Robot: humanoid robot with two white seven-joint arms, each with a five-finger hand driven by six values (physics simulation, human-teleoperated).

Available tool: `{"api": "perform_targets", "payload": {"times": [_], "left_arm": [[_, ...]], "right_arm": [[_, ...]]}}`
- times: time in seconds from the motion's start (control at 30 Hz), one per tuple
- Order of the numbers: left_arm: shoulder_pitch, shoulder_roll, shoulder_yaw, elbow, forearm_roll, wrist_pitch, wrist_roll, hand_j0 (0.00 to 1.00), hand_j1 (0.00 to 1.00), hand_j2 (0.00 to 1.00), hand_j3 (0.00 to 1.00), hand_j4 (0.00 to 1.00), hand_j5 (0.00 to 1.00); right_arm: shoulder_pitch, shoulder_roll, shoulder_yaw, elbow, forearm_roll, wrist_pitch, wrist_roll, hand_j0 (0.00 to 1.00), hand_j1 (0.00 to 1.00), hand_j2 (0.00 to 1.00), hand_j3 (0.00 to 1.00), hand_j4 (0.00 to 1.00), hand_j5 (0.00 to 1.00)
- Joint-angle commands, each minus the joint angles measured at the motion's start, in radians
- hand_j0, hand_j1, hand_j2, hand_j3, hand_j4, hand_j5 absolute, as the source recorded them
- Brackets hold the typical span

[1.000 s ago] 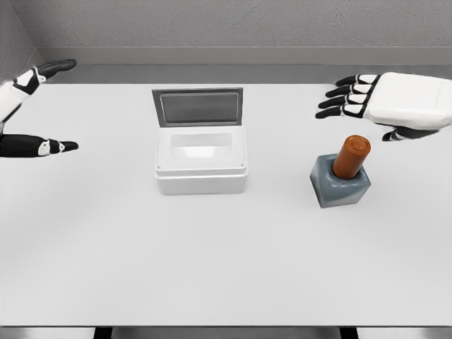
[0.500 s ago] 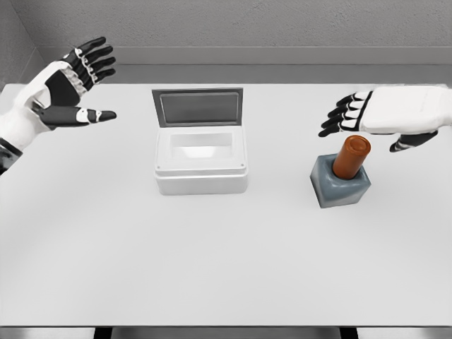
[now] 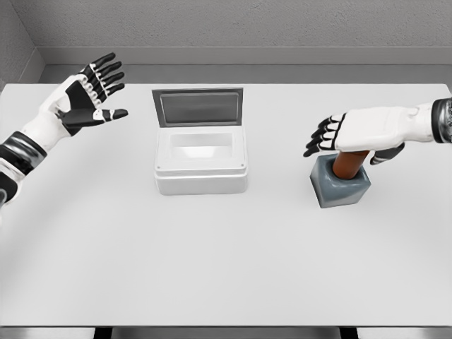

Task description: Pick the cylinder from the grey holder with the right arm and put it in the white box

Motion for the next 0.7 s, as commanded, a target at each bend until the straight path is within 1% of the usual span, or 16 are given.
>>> {"api": "perform_targets", "payload": {"times": [0.0, 0.03, 0.07, 0.13, 0.2, 0.23, 0.27, 0.4, 0.47, 0.53, 0.63, 0.67], "left_arm": [[0.000, -0.007, -0.009, 0.010, 0.000, 0.000, 0.001, 1.00, 1.00, 1.00, 1.00, 1.00, 1.00], [-0.006, -0.007, -0.029, 0.010, -0.006, 0.000, 0.001, 1.00, 1.00, 1.00, 1.00, 1.00, 1.00], [-0.017, -0.007, -0.035, 0.019, -0.007, 0.000, 0.001, 1.00, 1.00, 1.00, 1.00, 1.00, 1.00], [-0.018, -0.010, -0.036, 0.033, -0.006, 0.000, 0.001, 1.00, 1.00, 1.00, 1.00, 1.00, 1.00], [-0.021, -0.012, -0.036, 0.043, -0.006, 0.001, 0.003, 1.00, 1.00, 1.00, 1.00, 1.00, 1.00], [-0.026, -0.013, -0.041, 0.045, -0.006, 0.001, 0.001, 1.00, 1.00, 1.00, 1.00, 1.00, 1.00], [-0.028, -0.013, -0.041, 0.045, -0.004, 0.001, 0.003, 1.00, 1.00, 1.00, 1.00, 1.00, 1.00], [-0.029, -0.012, -0.041, 0.045, -0.004, 0.001, 0.001, 1.00, 1.00, 1.00, 1.00, 1.00, 1.00], [-0.029, -0.013, -0.041, 0.045, -0.004, 0.000, 0.001, 1.00, 1.00, 1.00, 1.00, 1.00, 1.00], [-0.031, -0.013, -0.041, 0.045, -0.006, -0.002, 0.001, 1.00, 1.00, 1.00, 1.00, 1.00, 1.00], [-0.031, -0.013, -0.041, 0.045, -0.007, -0.008, 0.001, 1.00, 1.00, 1.00, 1.00, 1.00, 1.00], [-0.031, -0.013, -0.041, 0.045, -0.007, -0.008, 0.001, 1.00, 1.00, 1.00, 1.00, 1.00, 1.00]], "right_arm": [[0.000, 0.017, 0.007, 0.017, 0.008, 0.002, 0.000, 1.00, 1.00, 1.00, 1.00, 1.00, 1.00], [0.000, 0.017, 0.007, 0.017, 0.019, 0.002, 0.000, 1.00, 1.00, 1.00, 1.00, 1.00, 1.00], [0.000, 0.018, 0.007, 0.020, 0.020, 0.002, 0.000, 1.00, 1.00, 1.00, 1.00, 1.00, 1.00], [0.000, 0.023, 0.007, 0.046, 0.028, 0.002, 0.000, 1.00, 1.00, 1.00, 1.00, 1.00, 1.00], [0.000, 0.026, 0.009, 0.049, 0.040, 0.002, 0.000, 0.99, 0.99, 0.99, 0.99, 0.99, 0.99], [0.000, 0.026, 0.009, 0.048, 0.045, 0.002, 0.000, 0.97, 0.97, 0.97, 0.97, 0.97, 0.97], [0.000, 0.026, 0.009, 0.046, 0.056, 0.002, 0.000, 0.94, 0.94, 0.94, 0.94, 0.94, 0.94], [0.000, 0.021, 0.011, 0.037, 0.057, 0.002, 0.000, 0.94, 0.94, 0.94, 0.94, 0.94, 0.94], [0.000, 0.015, 0.027, 0.034, 0.059, 0.002, 0.000, 0.94, 0.94, 0.94, 0.94, 0.94, 0.94], [-0.005, 0.001, 0.038, 0.014, 0.059, 0.002, 0.000, 0.94, 0.94, 0.94, 0.94, 0.94, 0.94], [-0.005, -0.003, 0.038, 0.014, 0.065, 0.002, 0.000, 0.93, 0.93, 0.93, 0.93, 0.93, 0.93], [-0.005, -0.003, 0.038, 0.014, 0.065, 0.002, 0.000, 0.87, 0.87, 0.87, 0.87, 0.87, 0.87]]}}
